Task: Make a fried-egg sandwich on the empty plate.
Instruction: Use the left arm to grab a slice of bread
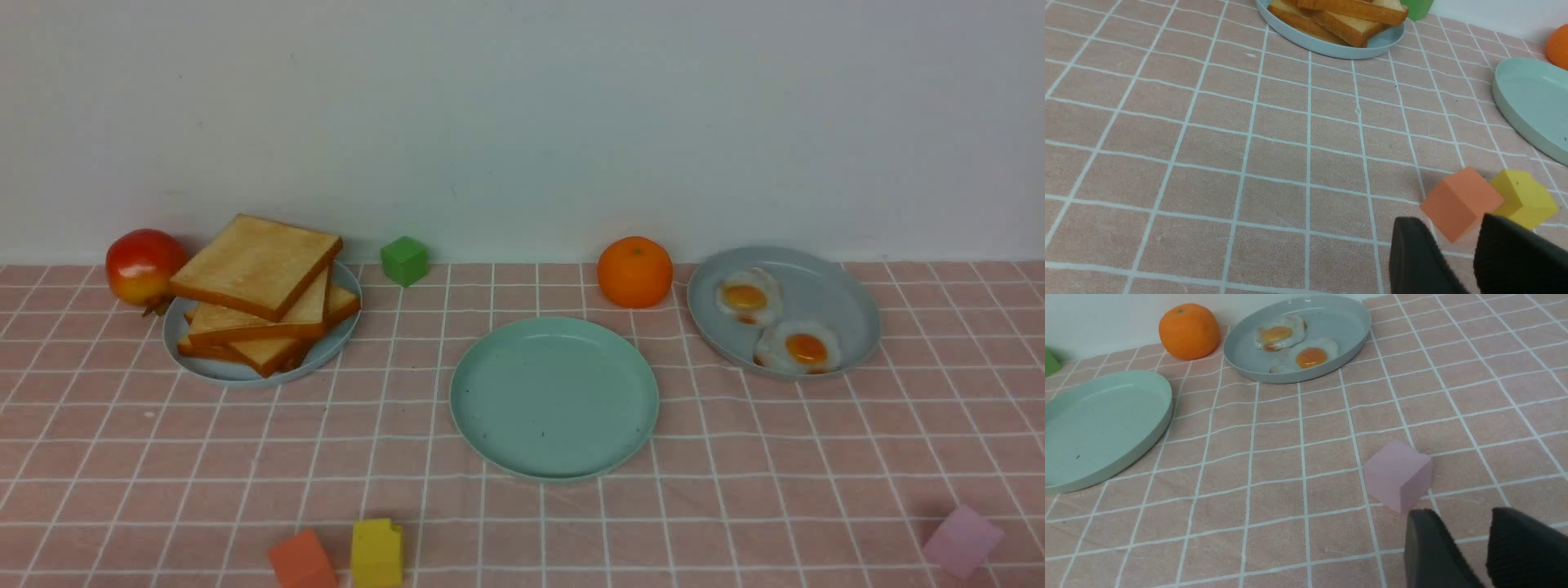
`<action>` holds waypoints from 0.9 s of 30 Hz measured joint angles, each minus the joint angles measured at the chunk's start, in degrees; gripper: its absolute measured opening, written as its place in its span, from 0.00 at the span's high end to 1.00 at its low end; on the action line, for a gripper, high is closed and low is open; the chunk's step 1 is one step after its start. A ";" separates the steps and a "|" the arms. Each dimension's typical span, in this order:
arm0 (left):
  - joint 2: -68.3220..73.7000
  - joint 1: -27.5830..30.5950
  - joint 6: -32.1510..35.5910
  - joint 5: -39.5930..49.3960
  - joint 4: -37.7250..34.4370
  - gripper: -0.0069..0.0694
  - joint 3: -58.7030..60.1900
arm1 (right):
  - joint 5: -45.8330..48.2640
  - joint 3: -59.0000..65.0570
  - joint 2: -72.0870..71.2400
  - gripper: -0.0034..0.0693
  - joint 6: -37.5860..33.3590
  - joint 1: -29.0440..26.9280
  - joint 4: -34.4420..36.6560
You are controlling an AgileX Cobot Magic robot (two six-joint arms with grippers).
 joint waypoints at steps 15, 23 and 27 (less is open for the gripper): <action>0.00 0.00 0.00 -0.12 0.00 0.60 0.00 | 0.00 0.00 0.00 0.62 0.00 0.00 0.00; 0.00 0.00 -3.86 -9.38 -8.55 0.60 0.00 | 0.00 0.00 0.00 0.62 0.00 0.00 0.00; 0.00 0.00 -11.12 -16.36 -23.60 0.60 0.00 | 0.00 0.00 0.00 0.62 0.00 0.00 0.00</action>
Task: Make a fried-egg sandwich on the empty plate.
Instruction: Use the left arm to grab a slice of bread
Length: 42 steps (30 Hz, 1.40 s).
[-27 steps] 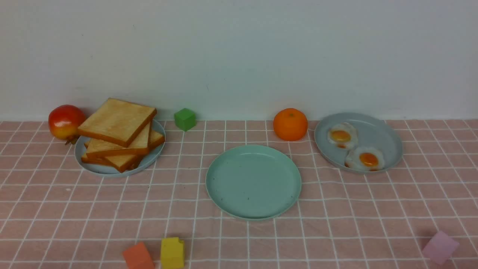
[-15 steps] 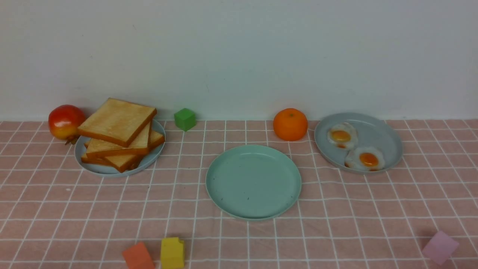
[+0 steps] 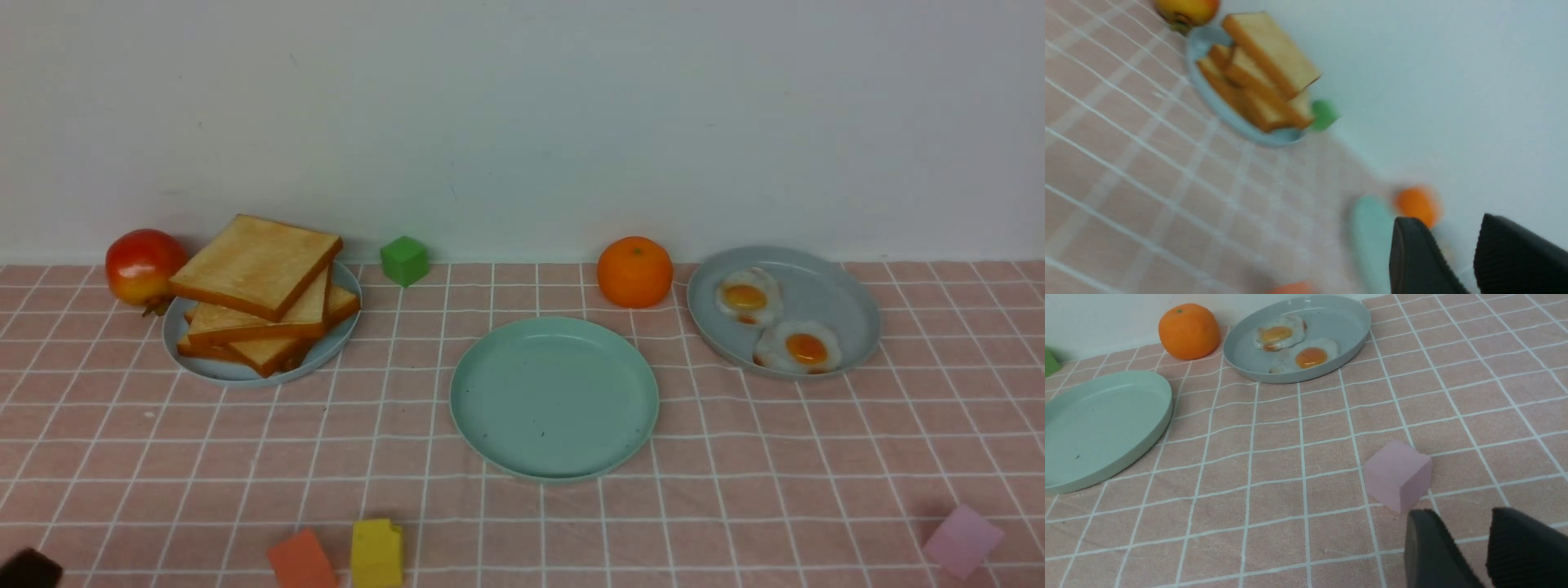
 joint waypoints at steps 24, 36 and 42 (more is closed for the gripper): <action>43.04 0.00 20.23 49.71 6.14 0.93 -46.02 | 0.00 0.00 0.00 0.62 0.00 0.00 0.00; 70.02 -5.64 21.30 51.37 15.26 0.93 -63.21 | 0.00 0.00 0.00 0.62 0.00 0.00 0.00; 72.33 -12.12 21.73 49.72 19.53 0.93 -64.40 | 0.00 0.00 0.00 0.62 0.00 0.00 0.00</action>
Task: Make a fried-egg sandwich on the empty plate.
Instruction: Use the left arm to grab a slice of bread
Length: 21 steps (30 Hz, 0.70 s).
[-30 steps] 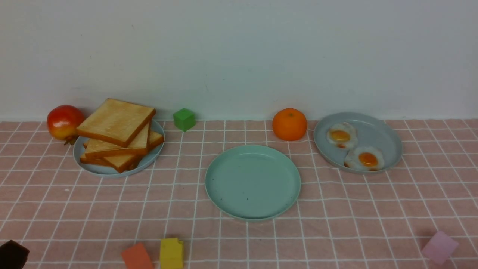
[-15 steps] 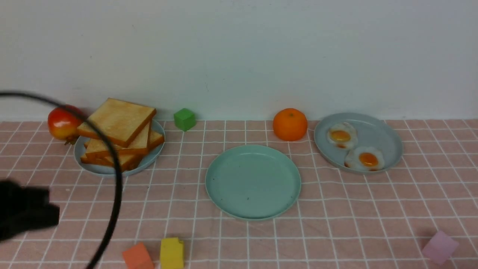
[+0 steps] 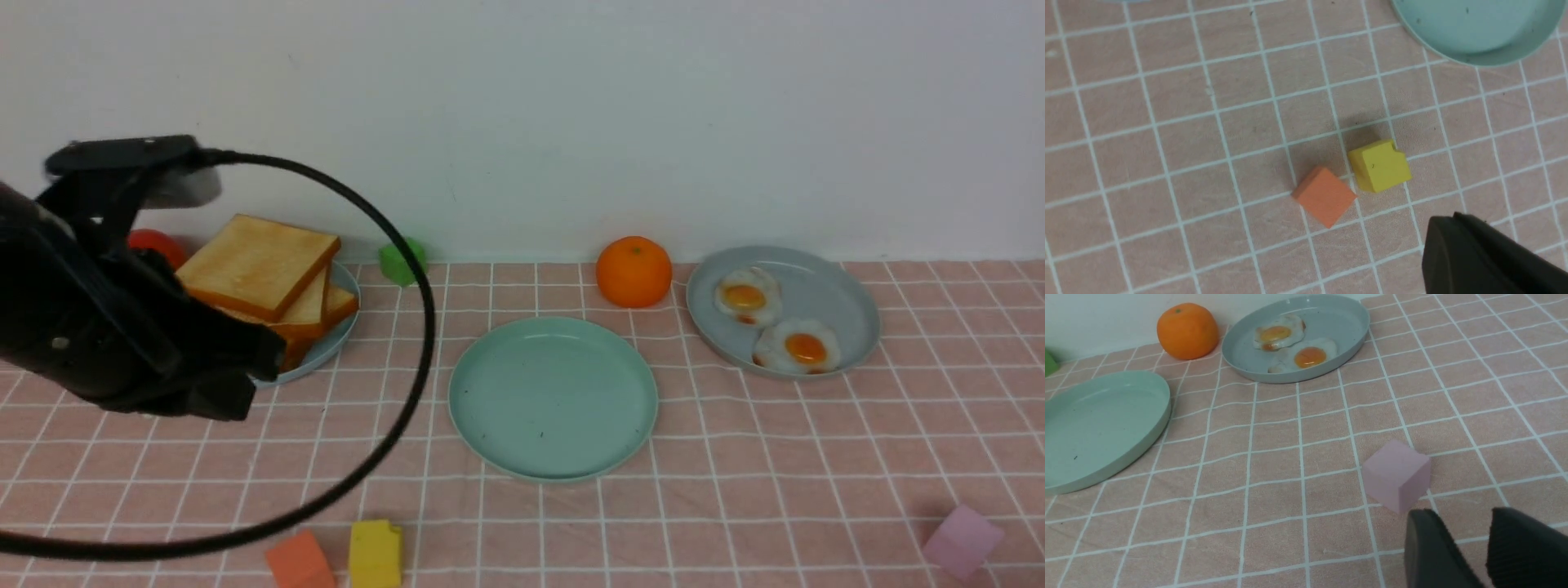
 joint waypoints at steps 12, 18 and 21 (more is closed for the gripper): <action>22.68 6.59 0.88 -1.42 5.52 0.93 -20.88 | 0.00 0.00 0.00 0.62 0.00 0.00 0.00; 36.55 7.06 2.53 -2.04 8.71 0.86 -32.84 | 0.00 0.00 0.00 0.62 0.00 0.00 0.00; 40.27 7.06 4.73 -2.47 9.84 0.76 -35.96 | 0.00 0.00 0.00 0.62 0.00 0.00 0.00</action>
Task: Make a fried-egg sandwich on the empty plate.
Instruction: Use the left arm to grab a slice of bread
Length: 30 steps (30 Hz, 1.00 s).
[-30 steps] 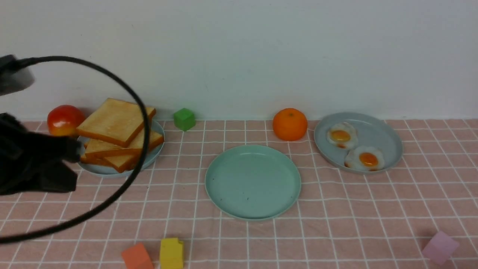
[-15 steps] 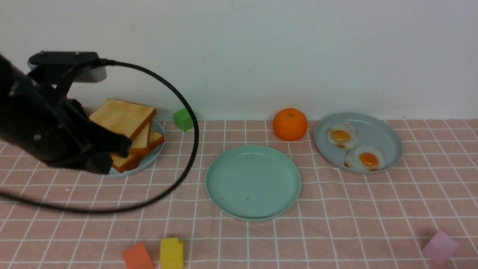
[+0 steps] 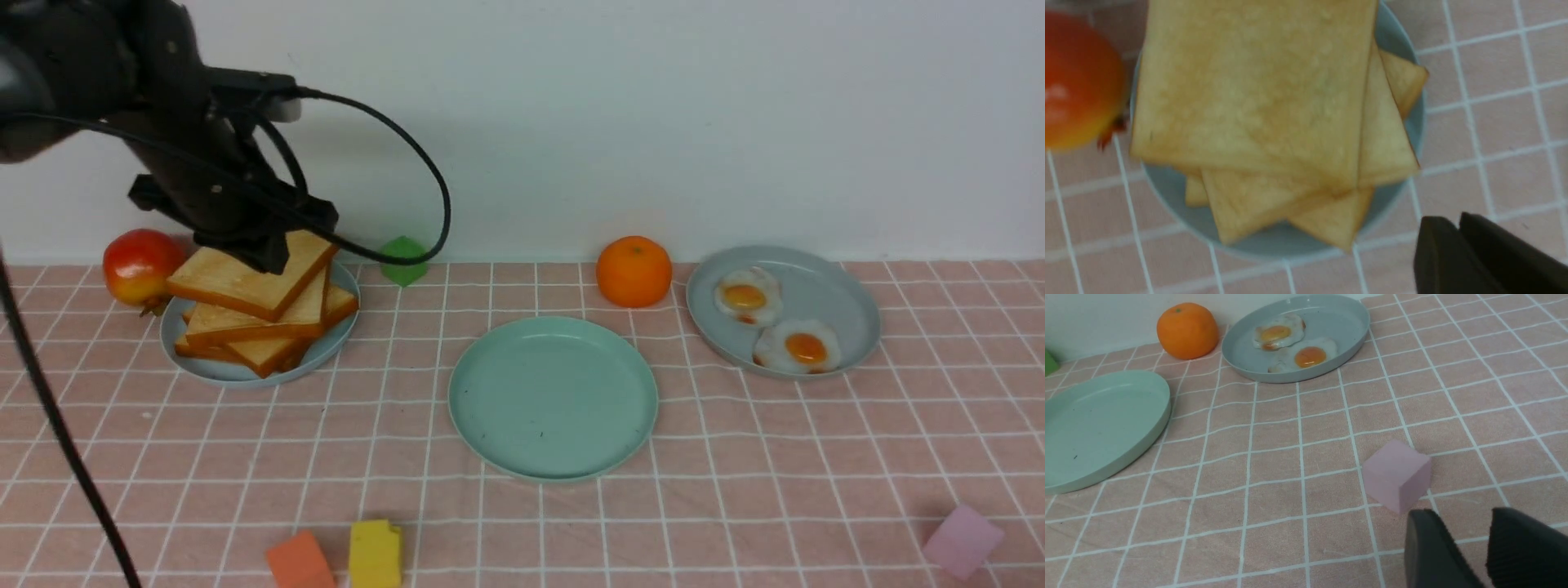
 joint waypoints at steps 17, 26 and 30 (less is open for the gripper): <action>2.78 0.00 0.58 0.49 1.20 0.45 -1.90 | -1.55 0.19 0.00 0.62 1.70 0.00 2.70; 3.49 0.00 0.58 -4.04 1.41 0.44 -1.90 | -17.47 0.52 0.00 0.63 10.53 0.00 27.50; 5.24 0.00 0.58 -9.02 2.83 0.40 -1.90 | -4.06 -7.72 0.97 0.69 5.67 0.00 28.25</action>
